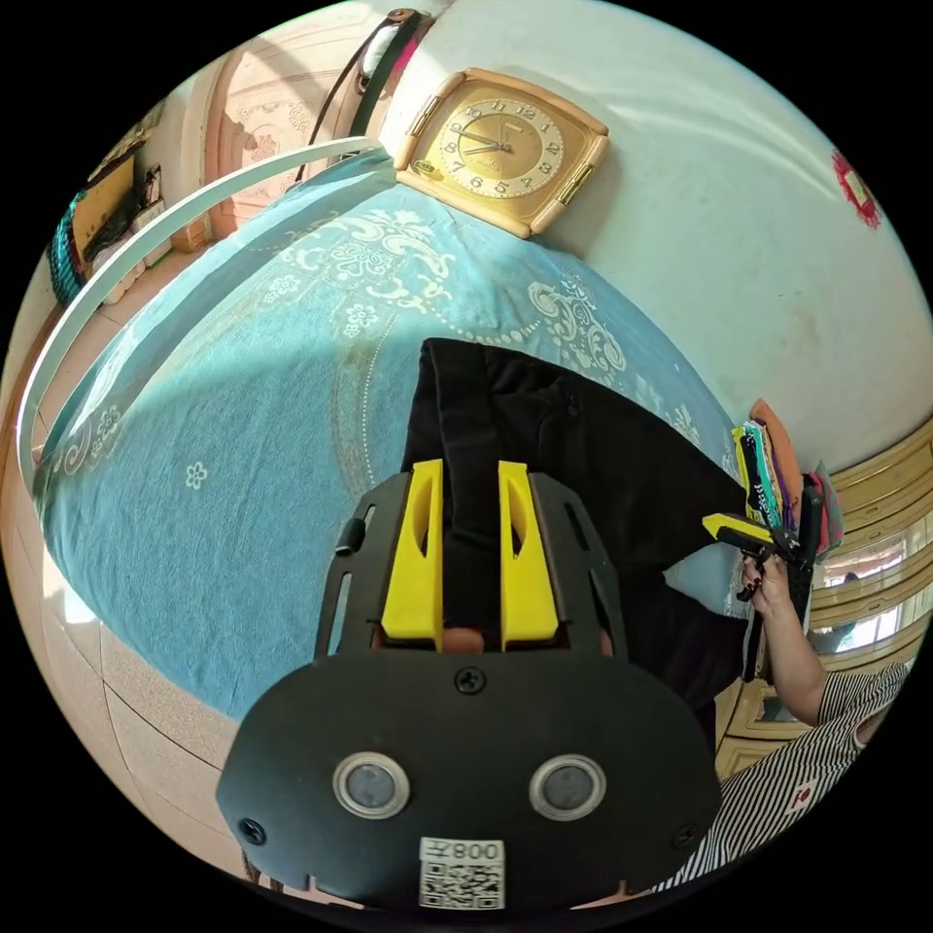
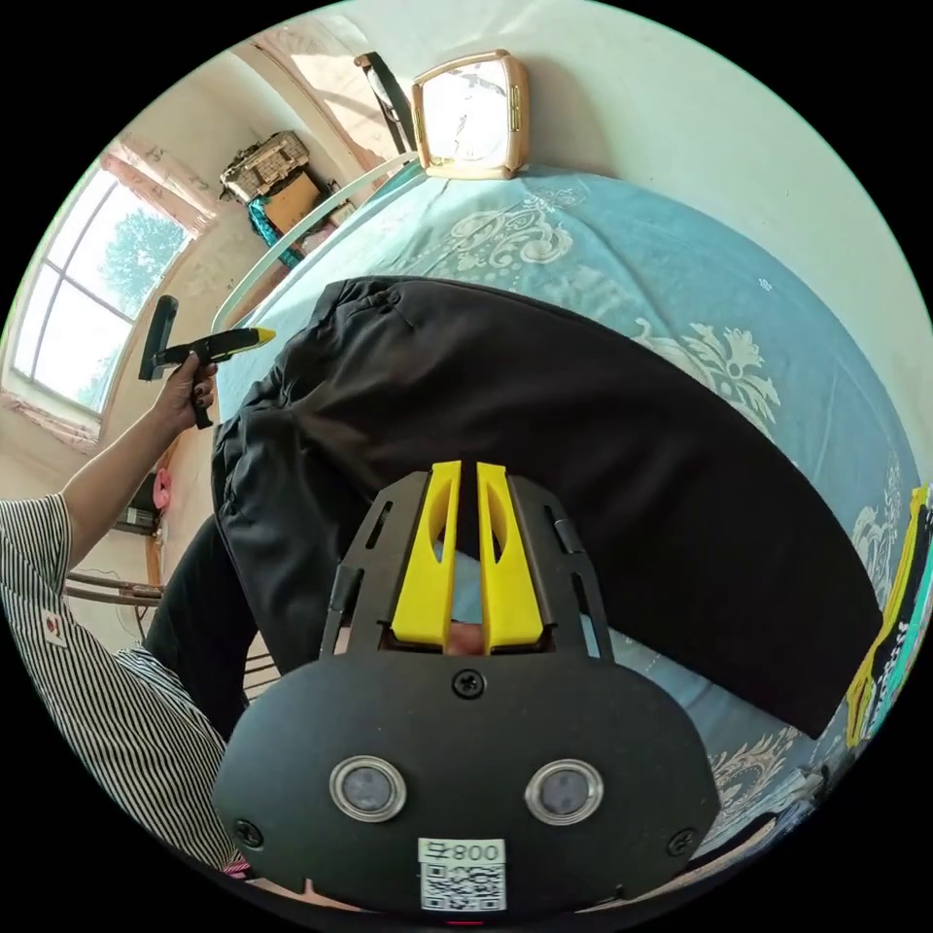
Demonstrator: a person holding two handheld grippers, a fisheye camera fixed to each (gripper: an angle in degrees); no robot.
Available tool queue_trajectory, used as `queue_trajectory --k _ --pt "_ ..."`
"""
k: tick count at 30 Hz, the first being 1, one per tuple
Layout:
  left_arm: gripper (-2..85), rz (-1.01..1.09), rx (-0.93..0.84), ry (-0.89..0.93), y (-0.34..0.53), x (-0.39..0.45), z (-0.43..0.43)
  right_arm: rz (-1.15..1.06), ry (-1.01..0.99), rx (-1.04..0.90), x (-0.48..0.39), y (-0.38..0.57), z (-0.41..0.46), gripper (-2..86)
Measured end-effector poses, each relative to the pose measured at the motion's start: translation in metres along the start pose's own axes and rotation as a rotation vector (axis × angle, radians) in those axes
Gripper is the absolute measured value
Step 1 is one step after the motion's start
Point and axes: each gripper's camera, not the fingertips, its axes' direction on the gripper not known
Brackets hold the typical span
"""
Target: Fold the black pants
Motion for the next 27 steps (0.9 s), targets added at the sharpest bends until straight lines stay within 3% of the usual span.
queue_trajectory --k 10,14,27 --pt "11.4 -0.003 -0.04 0.039 -0.057 -0.066 0.017 -0.137 0.221 -0.14 -0.014 -0.137 0.065 7.8" --pt "9.6 -0.001 -0.06 0.018 -0.055 -0.084 0.024 -0.155 0.214 -0.237 -0.017 -0.149 0.099 7.8" --pt "1.6 0.063 0.096 0.169 -0.03 -0.118 -0.033 -0.181 0.257 -0.14 -0.042 -0.144 0.116 0.2"
